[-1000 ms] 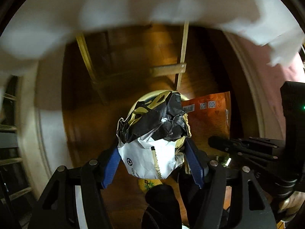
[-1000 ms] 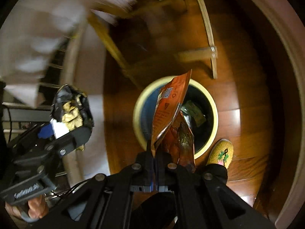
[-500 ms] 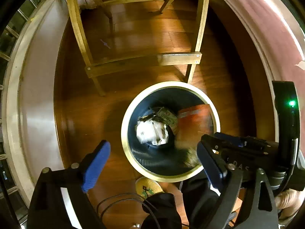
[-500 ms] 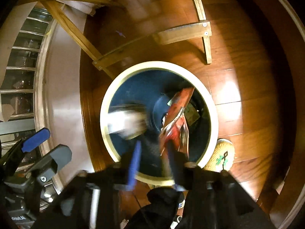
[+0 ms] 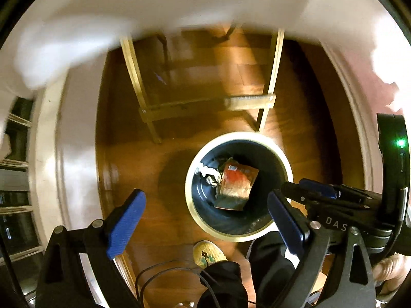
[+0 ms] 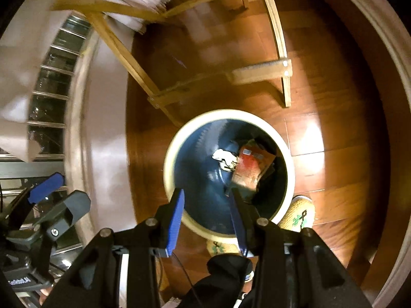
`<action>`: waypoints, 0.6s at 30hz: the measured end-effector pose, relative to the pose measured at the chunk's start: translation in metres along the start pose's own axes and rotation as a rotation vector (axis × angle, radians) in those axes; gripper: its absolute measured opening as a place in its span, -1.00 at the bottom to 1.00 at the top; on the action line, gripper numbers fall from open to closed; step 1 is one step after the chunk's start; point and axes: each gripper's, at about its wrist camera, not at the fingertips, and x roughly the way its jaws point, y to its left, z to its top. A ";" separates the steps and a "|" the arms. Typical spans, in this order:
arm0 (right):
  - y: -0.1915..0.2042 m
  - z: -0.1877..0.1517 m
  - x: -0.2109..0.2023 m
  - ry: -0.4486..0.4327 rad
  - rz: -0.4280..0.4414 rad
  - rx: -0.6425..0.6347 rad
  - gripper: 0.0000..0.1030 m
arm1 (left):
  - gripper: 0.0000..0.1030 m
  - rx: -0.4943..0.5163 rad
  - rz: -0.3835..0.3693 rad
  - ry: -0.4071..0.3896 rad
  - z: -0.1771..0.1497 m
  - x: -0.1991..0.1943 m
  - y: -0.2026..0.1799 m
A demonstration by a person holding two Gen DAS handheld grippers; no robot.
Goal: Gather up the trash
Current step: 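Raise both tools back toward the table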
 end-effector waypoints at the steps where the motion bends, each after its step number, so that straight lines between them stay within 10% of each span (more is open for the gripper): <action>1: 0.004 0.000 -0.009 -0.009 0.004 -0.004 -0.29 | 0.84 0.001 0.002 -0.015 0.002 -0.015 0.001; 18: 0.087 -0.022 -0.193 -0.168 0.078 -0.045 -0.29 | 0.84 0.101 0.042 -0.262 0.033 -0.233 -0.003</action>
